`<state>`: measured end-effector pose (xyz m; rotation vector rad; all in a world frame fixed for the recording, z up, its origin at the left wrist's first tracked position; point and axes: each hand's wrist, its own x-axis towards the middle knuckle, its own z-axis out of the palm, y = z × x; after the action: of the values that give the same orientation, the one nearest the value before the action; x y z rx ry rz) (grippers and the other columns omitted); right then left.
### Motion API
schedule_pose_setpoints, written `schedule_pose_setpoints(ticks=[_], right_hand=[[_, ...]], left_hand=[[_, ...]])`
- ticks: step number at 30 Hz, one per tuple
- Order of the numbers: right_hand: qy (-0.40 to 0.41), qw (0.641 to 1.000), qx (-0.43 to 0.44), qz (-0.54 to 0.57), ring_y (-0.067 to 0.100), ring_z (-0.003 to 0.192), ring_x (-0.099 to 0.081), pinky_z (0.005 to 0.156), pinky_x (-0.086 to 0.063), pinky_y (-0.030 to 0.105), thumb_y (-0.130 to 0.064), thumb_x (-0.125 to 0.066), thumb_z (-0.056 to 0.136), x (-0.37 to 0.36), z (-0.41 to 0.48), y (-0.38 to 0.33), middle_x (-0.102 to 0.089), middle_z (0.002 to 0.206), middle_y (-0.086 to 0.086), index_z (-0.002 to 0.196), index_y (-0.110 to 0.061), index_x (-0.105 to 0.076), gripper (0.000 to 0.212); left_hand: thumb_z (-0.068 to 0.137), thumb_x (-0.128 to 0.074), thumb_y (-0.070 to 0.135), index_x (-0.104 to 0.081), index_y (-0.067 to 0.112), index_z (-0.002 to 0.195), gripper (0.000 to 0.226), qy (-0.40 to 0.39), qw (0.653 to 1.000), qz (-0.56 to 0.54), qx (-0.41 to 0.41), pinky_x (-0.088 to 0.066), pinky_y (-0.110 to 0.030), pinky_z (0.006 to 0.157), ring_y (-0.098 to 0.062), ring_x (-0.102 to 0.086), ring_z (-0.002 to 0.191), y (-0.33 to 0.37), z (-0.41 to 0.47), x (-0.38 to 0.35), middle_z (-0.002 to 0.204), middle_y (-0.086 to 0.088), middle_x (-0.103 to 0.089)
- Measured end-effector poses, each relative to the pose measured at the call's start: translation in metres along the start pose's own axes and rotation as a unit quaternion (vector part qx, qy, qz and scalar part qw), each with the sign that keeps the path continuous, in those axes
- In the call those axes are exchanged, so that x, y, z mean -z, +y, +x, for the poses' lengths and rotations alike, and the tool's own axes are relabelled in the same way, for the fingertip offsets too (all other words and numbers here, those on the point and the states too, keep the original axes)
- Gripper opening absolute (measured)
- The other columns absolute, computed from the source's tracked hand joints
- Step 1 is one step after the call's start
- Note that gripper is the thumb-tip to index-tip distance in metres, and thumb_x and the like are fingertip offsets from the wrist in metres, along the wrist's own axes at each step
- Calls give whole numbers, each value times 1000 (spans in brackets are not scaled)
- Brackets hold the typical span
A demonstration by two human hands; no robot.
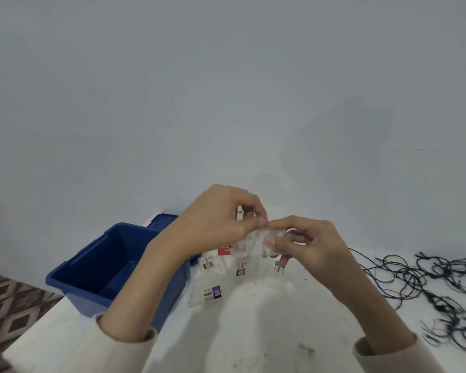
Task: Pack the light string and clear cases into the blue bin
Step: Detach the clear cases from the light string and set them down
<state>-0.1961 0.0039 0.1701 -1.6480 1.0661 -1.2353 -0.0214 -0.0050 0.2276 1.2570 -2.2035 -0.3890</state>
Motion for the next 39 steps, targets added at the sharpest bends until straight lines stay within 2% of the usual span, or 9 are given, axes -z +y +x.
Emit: schedule_pose_setpoints(ticks=[3, 7, 11, 16, 20, 26, 32, 36, 39], right_hand=[[-67, 995, -22, 68, 22, 59, -64, 62, -52, 34, -7, -68, 78, 4, -4, -1, -72, 78, 1, 86, -20, -76, 16], [-94, 970, -63, 214, 21, 59, -62, 56, -52, 26, -7, -67, 76, 4, -6, 0, -72, 79, 7, 85, -11, -77, 14], [-27, 959, -70, 273, 20, 64, -65, 53, -52, 25, -9, -65, 73, 1, -2, 2, -72, 81, 8, 90, -3, -72, 20], [86, 965, -48, 242, 19, 62, -68, 59, -57, 27, -3, -56, 87, -6, 0, 5, -73, 81, 10, 91, -6, -70, 15], [166, 969, -22, 180, 19, 58, -70, 64, -58, 27, -7, -58, 89, -10, 1, 8, -74, 80, 0, 92, -12, -69, 13], [259, 964, 28, 47, 11, 55, -69, 56, -48, 11, -10, -62, 88, -10, 4, 17, -67, 80, 4, 93, -20, -67, 13], [222, 971, 62, -55, 5, 62, -66, 52, -45, 7, -8, -62, 88, -12, 4, 31, -66, 84, 0, 98, -16, -67, 14], [147, 979, 90, -105, 11, 70, -63, 53, -46, 6, -3, -64, 85, -10, 3, 35, -65, 80, -3, 94, -13, -69, 15], [64, 990, 55, -113, 14, 59, -64, 53, -48, 11, -5, -65, 84, -7, 1, 35, -64, 73, -2, 88, -21, -68, 17]], left_hand=[[82, -70, 20, -75, 22, 83, 6, -55, 985, -162, 30, -41, -13, 61, -2, -52, 60, -17, 4, -3, 72, 6, -67], [85, -63, 7, -74, 10, 87, 11, -67, 936, -333, 95, -52, -19, 66, -10, -66, 74, -39, -2, -22, 81, -6, -71], [88, -52, -5, -71, 8, 74, 27, -44, 888, -431, 155, -37, -18, 44, -8, -39, 42, -44, -11, -46, 49, 1, -46], [92, -55, 9, -68, 6, 102, 18, -33, 873, -452, 183, -27, -14, 34, -4, -36, 39, -30, -23, -60, 60, 6, -60], [92, -55, 7, -65, 5, 115, 25, -38, 899, -388, 200, -35, -17, 34, -6, -44, 40, -23, -30, -64, 84, -6, -71], [98, -45, 17, -59, 18, 125, 31, -55, 976, -125, 168, -47, -16, 44, -7, -54, 43, -7, -39, -60, 95, 6, -69], [100, -33, 37, -56, 33, 117, 29, -27, 973, 213, 84, -46, -29, 76, -15, -60, 94, 15, -41, -36, 107, 10, -65], [100, -30, 37, -54, 31, 110, 27, 8, 958, 285, 16, -37, -28, 70, -16, -57, 94, 19, -32, -23, 104, 8, -61], [98, -38, 39, -61, 35, 109, 26, 22, 967, 252, -13, -41, -26, 72, -9, -58, 90, 11, -16, -15, 99, 10, -64]])
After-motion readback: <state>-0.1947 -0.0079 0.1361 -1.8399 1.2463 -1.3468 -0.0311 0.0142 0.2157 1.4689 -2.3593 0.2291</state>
